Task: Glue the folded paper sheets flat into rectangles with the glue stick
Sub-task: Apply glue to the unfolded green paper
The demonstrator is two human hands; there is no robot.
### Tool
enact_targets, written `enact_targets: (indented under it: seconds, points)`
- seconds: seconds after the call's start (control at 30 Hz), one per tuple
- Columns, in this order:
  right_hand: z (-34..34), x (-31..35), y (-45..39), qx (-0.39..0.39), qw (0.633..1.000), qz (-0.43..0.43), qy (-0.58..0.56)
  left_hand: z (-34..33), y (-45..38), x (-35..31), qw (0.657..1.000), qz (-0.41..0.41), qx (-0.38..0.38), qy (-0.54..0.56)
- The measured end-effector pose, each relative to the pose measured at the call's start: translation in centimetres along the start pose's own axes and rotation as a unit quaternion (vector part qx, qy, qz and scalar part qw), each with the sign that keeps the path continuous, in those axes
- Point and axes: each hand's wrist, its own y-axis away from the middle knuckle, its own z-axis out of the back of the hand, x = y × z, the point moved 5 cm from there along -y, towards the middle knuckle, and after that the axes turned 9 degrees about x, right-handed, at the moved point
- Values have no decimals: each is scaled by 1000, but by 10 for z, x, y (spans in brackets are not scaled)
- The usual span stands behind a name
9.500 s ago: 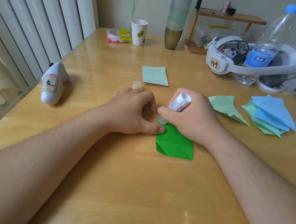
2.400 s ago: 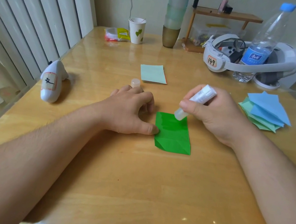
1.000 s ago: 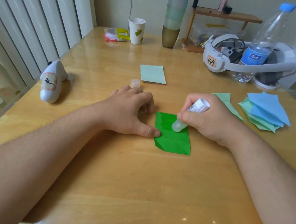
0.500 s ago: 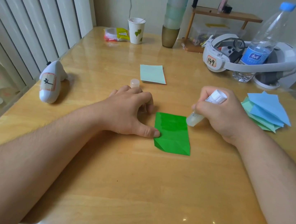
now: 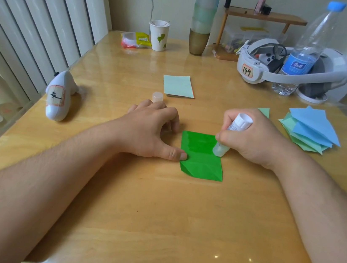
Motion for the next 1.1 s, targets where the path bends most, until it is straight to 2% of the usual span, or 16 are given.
enact_targets:
  seconds: [0.1,0.23,0.3,0.47,0.87,0.97,1.1]
  points:
    - [4,-3,0,-21,1000,-5,2,0,0,0,1000,0,-1,0]
    - [5,4,0,-73,994,24,-80,0,-1,1,1000,0,-3,1]
    - [0,6,-1,-64,993,35,-93,0,-1,1,1000,0,-4,1]
    - [-11,3,-4,-3,1000,19,-23,-1,-1,1,1000,-3,-9,0]
    - [3,-2,-9,-108,992,-21,55,-1,-1,1,1000,-1,-6,1]
    - [1,0,-9,-97,994,-16,52,0,-1,1,1000,1,-8,-1]
    - [-4,4,-5,-30,999,-9,34,0,0,0,1000,3,-7,0]
